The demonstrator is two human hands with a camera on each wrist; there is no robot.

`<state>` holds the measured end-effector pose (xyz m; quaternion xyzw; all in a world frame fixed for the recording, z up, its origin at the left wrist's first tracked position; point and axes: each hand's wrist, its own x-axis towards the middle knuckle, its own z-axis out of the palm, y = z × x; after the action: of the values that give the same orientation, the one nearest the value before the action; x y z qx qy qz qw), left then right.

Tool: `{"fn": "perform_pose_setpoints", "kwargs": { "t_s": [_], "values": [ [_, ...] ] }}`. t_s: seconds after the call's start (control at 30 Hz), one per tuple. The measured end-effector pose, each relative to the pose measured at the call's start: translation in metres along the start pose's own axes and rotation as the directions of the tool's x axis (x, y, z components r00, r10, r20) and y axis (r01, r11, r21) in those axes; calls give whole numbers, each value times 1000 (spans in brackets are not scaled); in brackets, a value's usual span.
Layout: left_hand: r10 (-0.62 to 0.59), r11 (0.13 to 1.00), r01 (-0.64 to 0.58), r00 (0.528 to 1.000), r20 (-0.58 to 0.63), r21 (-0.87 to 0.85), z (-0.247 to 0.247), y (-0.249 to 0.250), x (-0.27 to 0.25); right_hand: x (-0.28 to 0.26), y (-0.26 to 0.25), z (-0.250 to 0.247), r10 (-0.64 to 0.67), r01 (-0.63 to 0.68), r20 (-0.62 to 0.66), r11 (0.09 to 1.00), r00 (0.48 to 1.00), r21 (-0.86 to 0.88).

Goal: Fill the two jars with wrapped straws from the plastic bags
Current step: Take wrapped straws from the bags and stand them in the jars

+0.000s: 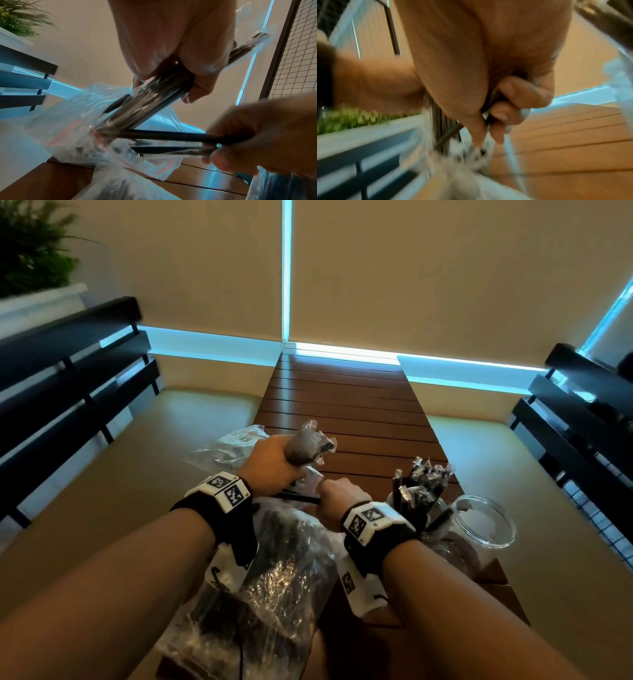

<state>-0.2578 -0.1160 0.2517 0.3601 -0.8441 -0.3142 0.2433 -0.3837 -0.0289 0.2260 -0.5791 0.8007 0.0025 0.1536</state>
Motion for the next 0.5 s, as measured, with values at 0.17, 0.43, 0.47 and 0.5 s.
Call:
{"fn": "perform_pose_setpoints", "kwargs": {
  "t_s": [0.17, 0.43, 0.47, 0.5],
  "values": [
    [79, 997, -80, 994, 71, 3, -2, 14, 3, -15, 5, -74, 6, 42, -186, 967, 982, 251],
    [114, 990, -98, 979, 170, -100, -9, 34, 3, -28, 10, -86, 68, 105, -330, 872, 941, 478],
    [111, 989, -92, 980, 164, -116, -8, 35, 3, -27, 11, -85, 72, 118, -342, 856, 937, 503],
    [104, 987, -83, 983, 153, -135, -8, 35, 2, -29, 12, -85, 79, 130, -351, 836, 933, 533]
  ]
}}
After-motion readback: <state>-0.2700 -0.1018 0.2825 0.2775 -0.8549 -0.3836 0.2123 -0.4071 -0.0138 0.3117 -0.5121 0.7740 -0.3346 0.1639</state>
